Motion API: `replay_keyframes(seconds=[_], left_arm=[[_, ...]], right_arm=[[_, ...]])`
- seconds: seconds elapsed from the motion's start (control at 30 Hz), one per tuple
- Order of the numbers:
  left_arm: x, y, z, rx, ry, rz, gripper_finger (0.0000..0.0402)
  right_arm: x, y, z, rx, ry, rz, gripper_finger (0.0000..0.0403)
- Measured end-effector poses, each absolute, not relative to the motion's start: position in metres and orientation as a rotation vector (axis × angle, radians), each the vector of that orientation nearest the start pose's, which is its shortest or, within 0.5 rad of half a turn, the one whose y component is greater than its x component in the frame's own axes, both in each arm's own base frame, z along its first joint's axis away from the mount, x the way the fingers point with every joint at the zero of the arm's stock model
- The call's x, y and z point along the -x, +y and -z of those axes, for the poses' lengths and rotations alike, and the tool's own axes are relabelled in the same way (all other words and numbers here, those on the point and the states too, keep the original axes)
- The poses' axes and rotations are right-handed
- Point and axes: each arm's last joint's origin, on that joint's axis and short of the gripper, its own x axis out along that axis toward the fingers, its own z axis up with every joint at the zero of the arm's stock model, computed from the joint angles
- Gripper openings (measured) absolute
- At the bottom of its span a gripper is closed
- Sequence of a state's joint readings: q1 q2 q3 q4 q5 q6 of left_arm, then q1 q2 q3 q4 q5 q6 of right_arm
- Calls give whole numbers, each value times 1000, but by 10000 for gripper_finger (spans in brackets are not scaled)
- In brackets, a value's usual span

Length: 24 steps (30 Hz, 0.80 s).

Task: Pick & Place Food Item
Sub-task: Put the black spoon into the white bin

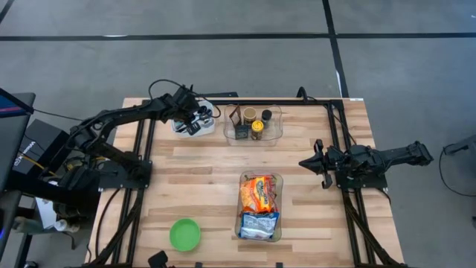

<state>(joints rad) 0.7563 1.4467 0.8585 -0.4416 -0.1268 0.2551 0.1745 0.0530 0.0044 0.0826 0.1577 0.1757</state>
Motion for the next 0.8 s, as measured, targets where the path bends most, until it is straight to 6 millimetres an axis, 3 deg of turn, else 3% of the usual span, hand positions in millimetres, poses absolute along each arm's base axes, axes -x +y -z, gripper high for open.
replay_keyframes(seconds=[0.5,0.8], left_arm=[[-193,186,-175,103,1045,-655,6],[-194,185,-175,99,1037,-652,11]], right_arm=[[-100,13,-169,-181,-32,-20,0],[-100,13,-169,-181,-32,-19,0]])
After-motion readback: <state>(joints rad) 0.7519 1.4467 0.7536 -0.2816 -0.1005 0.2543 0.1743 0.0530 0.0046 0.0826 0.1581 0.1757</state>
